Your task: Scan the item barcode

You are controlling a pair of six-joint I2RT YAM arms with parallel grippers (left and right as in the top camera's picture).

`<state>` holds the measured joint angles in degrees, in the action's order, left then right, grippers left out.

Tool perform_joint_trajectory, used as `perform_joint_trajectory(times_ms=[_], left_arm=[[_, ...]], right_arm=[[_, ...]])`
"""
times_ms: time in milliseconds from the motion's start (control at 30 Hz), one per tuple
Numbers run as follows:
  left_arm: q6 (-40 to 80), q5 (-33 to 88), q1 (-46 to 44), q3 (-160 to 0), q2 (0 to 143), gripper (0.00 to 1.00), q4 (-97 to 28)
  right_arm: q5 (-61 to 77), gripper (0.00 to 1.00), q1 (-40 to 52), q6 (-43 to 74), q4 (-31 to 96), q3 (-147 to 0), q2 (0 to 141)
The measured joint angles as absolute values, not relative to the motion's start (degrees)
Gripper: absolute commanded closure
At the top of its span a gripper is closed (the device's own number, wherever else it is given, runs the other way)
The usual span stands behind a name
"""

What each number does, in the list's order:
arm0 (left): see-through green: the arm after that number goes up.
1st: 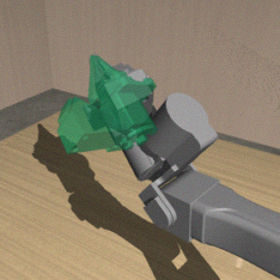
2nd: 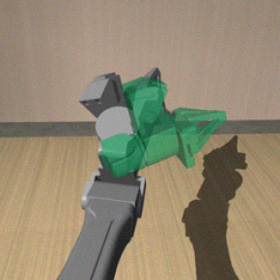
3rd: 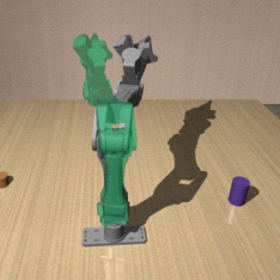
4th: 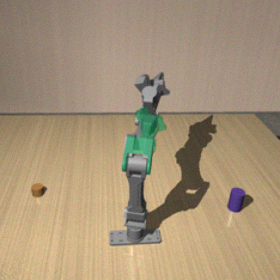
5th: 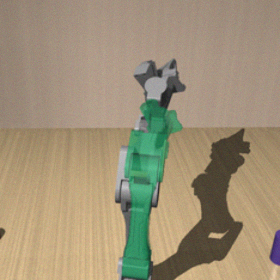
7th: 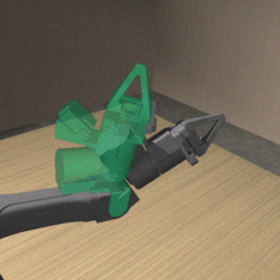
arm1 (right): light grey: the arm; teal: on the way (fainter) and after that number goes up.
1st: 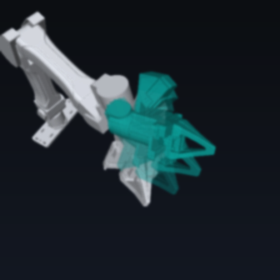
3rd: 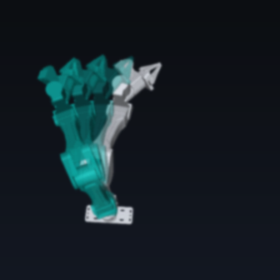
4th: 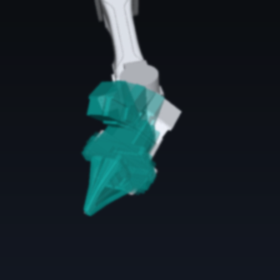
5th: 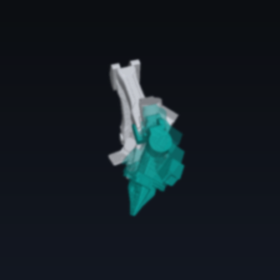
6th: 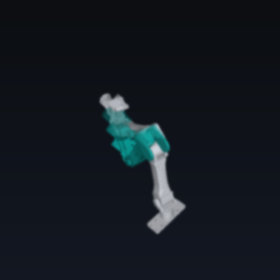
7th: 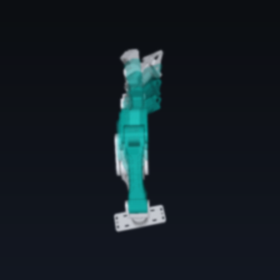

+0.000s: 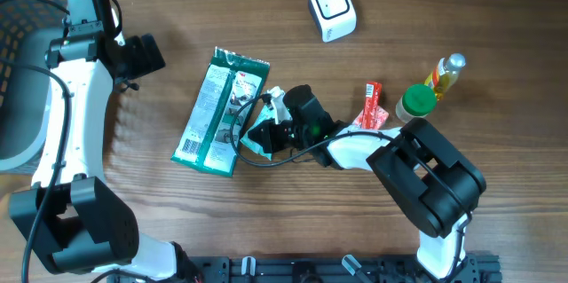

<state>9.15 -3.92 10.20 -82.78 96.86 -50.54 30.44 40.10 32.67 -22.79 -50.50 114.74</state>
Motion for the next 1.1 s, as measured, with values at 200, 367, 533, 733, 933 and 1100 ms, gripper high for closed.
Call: perform_joint_trajectory(times_ms=[200, 367, 533, 733, 933, 1100], left_arm=[[9.15, -3.9, 10.2, -82.78, 96.86, 0.0, -50.54], [9.15, -3.92, 10.2, -82.78, 96.86, 0.0, -50.52], [9.15, -3.9, 10.2, -82.78, 96.86, 0.0, -50.54], [9.15, -3.92, 10.2, -82.78, 96.86, 0.0, -50.54], [9.15, -3.92, 10.2, -82.78, 96.86, 0.0, -50.54], [9.15, -3.9, 10.2, -82.78, 96.86, 0.0, -50.54]], right_arm=[[29.95, 0.96, 40.1, 32.67, -19.53, -50.5, 105.95], [28.14, 0.96, 40.1, 32.62, -9.87, -50.74, 103.59], [19.84, 0.96, 40.1, 32.64, -1.98, -50.7, 105.06], [17.87, 0.96, 40.34, 33.19, -1.04, -50.76, 105.21], [16.53, 0.96, 40.36, 32.6, 6.2, -54.52, 104.88], [13.87, 0.96, 40.36, 27.07, 9.17, -61.84, 101.89]])
